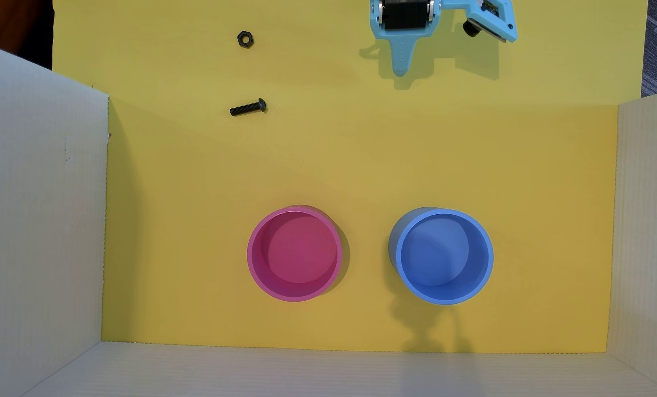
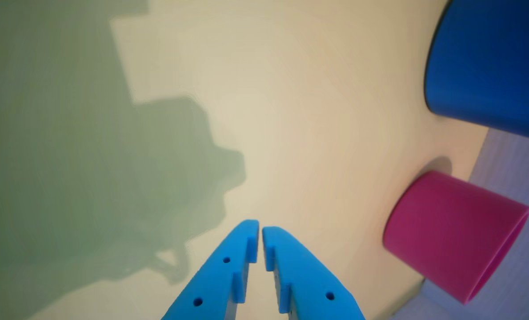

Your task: Pick up the bolt and place it in the pink box

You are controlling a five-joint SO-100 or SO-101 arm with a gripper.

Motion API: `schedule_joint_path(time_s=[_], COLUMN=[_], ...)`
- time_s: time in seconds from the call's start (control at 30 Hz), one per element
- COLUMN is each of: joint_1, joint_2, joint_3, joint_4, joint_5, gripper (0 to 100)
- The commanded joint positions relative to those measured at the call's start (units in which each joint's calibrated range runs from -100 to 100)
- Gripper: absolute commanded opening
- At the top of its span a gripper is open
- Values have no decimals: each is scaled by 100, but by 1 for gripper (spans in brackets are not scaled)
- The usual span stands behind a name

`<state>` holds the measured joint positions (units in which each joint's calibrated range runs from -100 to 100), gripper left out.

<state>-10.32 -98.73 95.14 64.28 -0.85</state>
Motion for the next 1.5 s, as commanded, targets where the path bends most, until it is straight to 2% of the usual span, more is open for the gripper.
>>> schedule_joint_path(time_s=[0.0,0.93,1.13,1.27,1.37,1.47], joint_1=[767,921,1893,3026,4078,4645], joint_2=[-9,-9,-9,-9,-9,-9], joint_3=[-11,25,-38,-20,70,161], joint_4=[-23,-40,-58,-126,-564,-873], joint_5=[-256,-256,-240,-219,-245,-198], gripper=[1,1,1,1,2,2])
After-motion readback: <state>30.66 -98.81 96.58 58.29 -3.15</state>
